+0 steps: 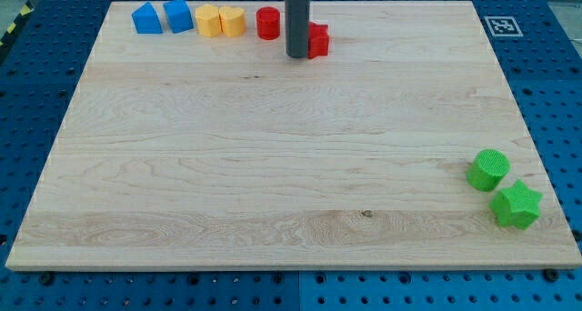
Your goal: Push the red star parallel to the red circle
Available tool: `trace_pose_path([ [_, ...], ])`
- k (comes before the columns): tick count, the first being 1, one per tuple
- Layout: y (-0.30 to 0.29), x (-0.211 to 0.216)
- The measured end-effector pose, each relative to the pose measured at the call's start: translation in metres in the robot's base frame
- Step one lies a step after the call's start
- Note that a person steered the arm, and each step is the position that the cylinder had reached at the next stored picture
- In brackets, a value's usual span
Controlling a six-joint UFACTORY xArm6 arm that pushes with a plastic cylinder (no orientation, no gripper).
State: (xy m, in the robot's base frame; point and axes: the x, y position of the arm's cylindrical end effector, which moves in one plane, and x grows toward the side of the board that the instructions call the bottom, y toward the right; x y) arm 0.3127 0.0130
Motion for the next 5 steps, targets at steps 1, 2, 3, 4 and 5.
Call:
trace_pose_path([
  [1,0.039,0.020],
  [2,0.054,0.021],
  [3,0.052,0.021],
  [4,0.041,0.018],
  [5,0.037,0.006],
])
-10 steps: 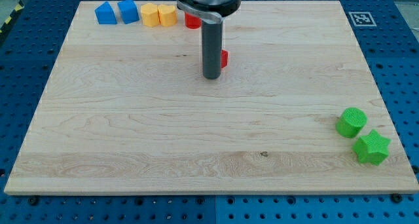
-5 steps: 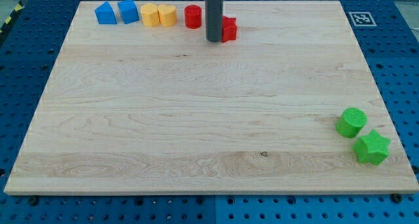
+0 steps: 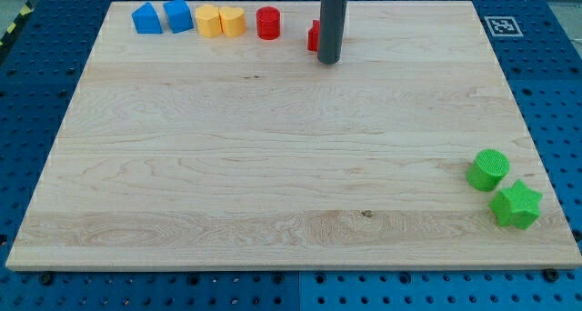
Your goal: Push the red star parallel to the red circle
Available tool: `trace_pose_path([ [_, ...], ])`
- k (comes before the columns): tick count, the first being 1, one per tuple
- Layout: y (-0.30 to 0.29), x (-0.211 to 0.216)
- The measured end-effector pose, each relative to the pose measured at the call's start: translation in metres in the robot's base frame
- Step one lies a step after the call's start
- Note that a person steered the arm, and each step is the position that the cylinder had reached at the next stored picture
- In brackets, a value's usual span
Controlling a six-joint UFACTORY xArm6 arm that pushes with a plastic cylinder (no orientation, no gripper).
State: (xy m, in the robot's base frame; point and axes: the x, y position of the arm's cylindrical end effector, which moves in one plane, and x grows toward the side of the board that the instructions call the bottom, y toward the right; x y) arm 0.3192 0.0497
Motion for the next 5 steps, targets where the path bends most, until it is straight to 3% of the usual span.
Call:
trace_pose_path([
  [5,-0.009,-0.029],
])
